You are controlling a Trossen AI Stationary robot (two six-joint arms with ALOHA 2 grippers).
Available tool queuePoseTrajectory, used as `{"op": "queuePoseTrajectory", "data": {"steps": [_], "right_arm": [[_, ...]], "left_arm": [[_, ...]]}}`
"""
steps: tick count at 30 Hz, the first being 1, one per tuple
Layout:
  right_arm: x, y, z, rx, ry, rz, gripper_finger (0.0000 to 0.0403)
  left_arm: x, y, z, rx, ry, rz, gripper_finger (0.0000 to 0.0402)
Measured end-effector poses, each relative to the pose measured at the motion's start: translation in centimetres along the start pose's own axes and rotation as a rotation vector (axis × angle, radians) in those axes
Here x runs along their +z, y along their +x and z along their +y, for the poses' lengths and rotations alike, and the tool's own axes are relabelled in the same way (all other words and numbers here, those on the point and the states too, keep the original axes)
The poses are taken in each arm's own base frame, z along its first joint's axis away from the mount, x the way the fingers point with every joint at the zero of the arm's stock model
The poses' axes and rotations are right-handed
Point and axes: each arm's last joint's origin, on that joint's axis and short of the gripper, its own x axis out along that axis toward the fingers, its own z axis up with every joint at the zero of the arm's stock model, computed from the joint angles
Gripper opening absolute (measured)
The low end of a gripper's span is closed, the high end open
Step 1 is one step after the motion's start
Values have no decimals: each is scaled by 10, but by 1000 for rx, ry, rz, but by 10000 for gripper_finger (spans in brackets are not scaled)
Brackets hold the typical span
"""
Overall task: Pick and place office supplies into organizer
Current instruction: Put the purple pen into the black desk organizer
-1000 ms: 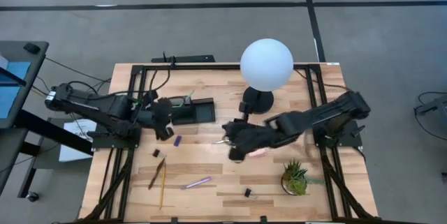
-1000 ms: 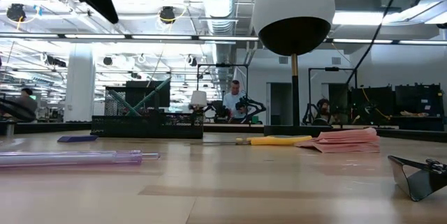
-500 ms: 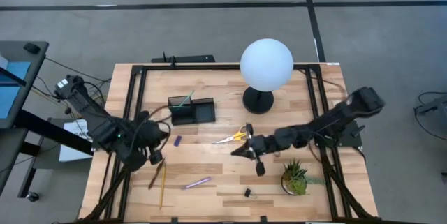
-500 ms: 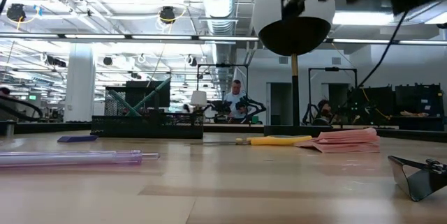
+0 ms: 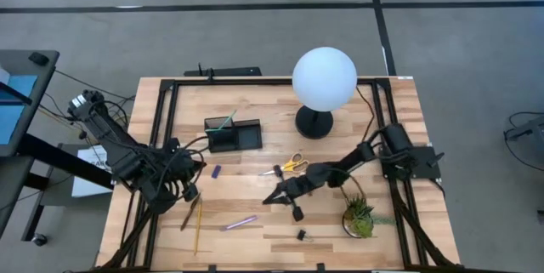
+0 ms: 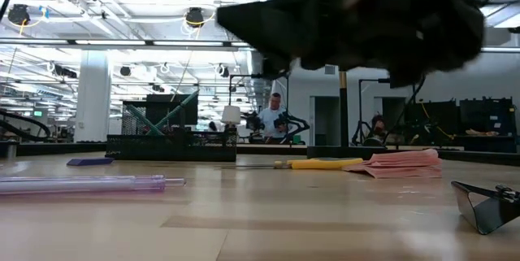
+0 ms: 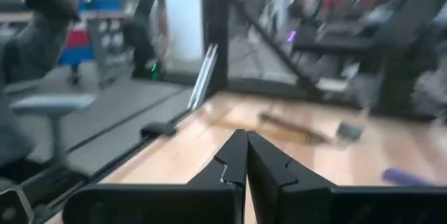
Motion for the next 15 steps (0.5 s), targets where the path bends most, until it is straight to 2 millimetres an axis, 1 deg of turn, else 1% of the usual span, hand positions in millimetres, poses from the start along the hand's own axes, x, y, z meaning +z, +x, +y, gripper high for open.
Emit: {"op": "queuePoseTrajectory", "data": {"steps": [4,7,9,11,13,15], "right_arm": [[5,13,-8,12,11,199,40],[9,25,-2,39,-25,287,74],[10,35,4,58,-44,294,96],[6,38,10,69,-69,302,115],[5,44,14,81,-108,231,129],[9,46,18,112,-138,127,136]], "left_arm": [[0,0,0,-4,-13,8,0],[0,0,0,-6,-13,14,0],[0,0,0,-7,-13,15,0],[0,0,0,-7,-13,15,0],[0,0,0,-7,-13,15,0],[0,0,0,-7,-13,16,0]]}}
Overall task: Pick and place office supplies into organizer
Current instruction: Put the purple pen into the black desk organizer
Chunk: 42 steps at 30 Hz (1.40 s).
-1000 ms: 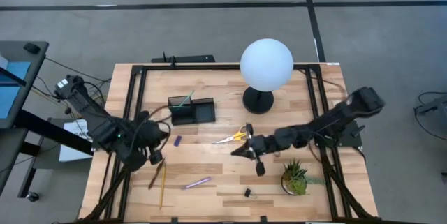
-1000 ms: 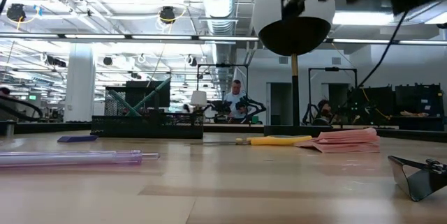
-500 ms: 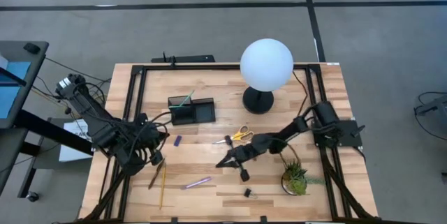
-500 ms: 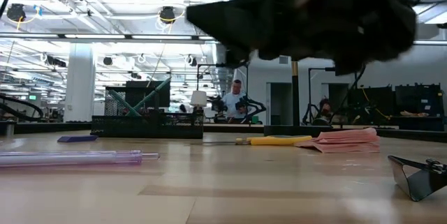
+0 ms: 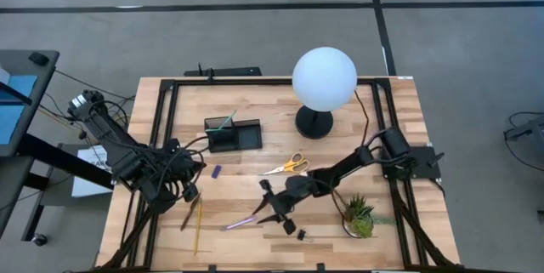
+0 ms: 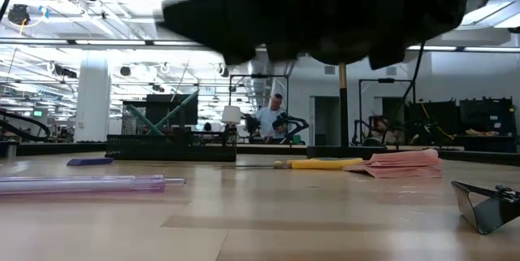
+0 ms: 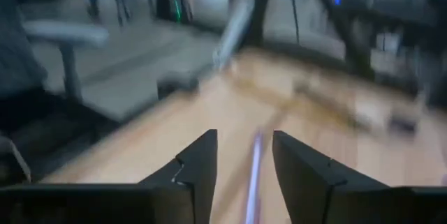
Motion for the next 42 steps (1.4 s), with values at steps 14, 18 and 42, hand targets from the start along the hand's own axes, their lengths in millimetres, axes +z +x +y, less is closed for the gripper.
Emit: {"op": "queuePoseTrajectory", "data": {"steps": [14,18,42], "right_arm": [[-62,34,-18,-28,140,6,129],[-65,35,-21,-19,178,9,130],[-88,35,-15,-34,152,243,124]], "left_arm": [[0,0,0,-4,-4,1,0],[1,0,-2,-15,-10,0,0],[1,0,-1,-13,-2,-1,0]]}}
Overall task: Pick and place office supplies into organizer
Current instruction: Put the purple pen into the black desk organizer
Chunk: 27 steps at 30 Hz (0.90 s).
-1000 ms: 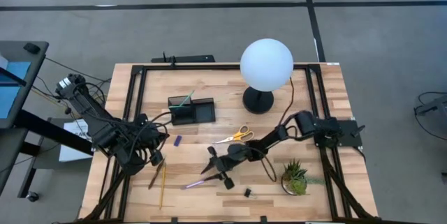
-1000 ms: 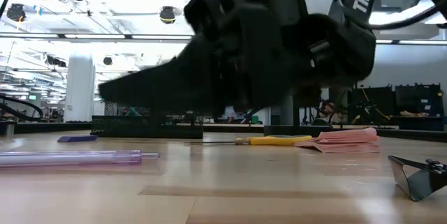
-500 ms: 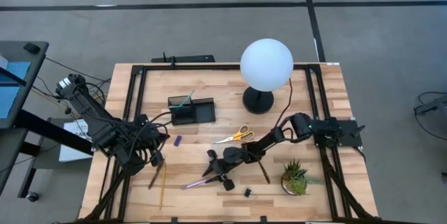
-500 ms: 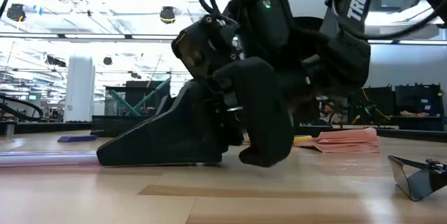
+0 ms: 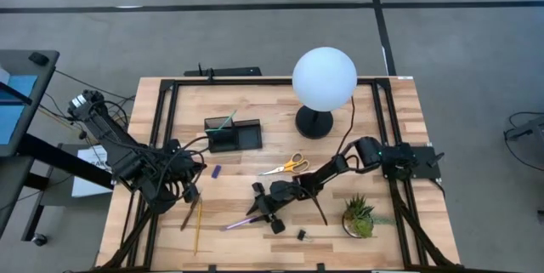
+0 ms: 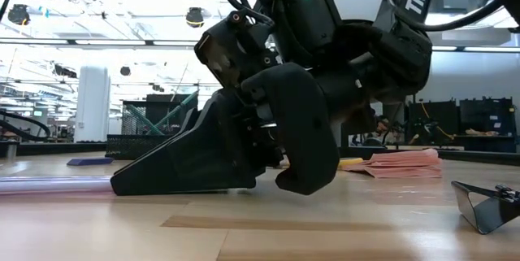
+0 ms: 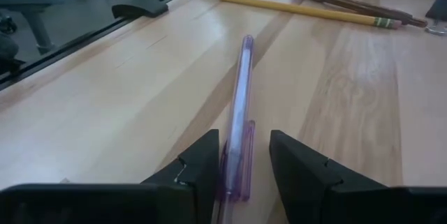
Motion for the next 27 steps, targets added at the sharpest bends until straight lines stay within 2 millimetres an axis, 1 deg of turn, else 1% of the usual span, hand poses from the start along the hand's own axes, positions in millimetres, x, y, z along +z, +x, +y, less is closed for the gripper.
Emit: {"op": "queuePoseTrajectory", "data": {"steps": [6,10,13,17,22,27], "right_arm": [[0,1,8,6,-23,3,121],[0,3,15,-37,-75,13,104],[0,3,15,-59,-69,16,83],[-2,1,9,-57,-57,54,60],[-3,1,6,-62,-59,59,56],[2,1,4,-107,-28,-36,54]], "left_arm": [[0,0,0,2,0,-3,0],[0,0,0,2,0,-3,0],[0,0,0,2,0,-3,0],[0,0,0,1,0,-3,0],[0,0,0,1,-1,-3,0],[0,0,0,1,-1,-3,0]]}}
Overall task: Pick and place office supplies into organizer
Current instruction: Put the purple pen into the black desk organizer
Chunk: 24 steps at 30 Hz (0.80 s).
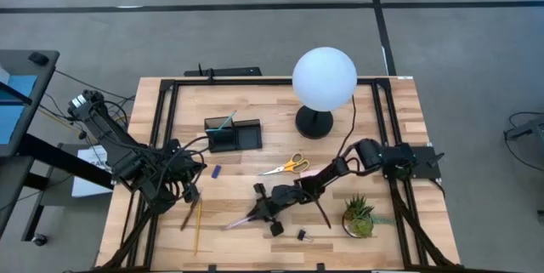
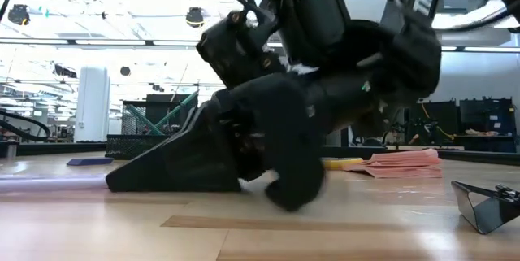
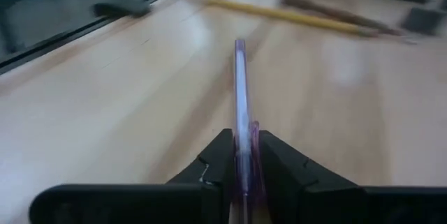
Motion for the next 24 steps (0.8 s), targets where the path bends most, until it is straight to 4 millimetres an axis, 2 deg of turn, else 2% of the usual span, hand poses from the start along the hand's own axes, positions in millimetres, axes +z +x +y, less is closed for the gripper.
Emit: {"op": "queuePoseTrajectory", "data": {"steps": [5,8,14,20,24], "right_arm": [[4,-2,-14,-46,49,-91,54],[16,-7,-30,-67,96,-129,54],[67,-37,-70,-205,53,-149,54],[119,-87,-96,-564,-67,82,53],[150,-113,-115,-663,-56,185,53]], "left_arm": [[0,0,0,0,-1,0,0],[0,0,0,-2,-1,4,0],[0,0,0,-2,0,5,0],[0,0,0,8,4,-9,0],[1,0,2,36,10,-57,0]]}}
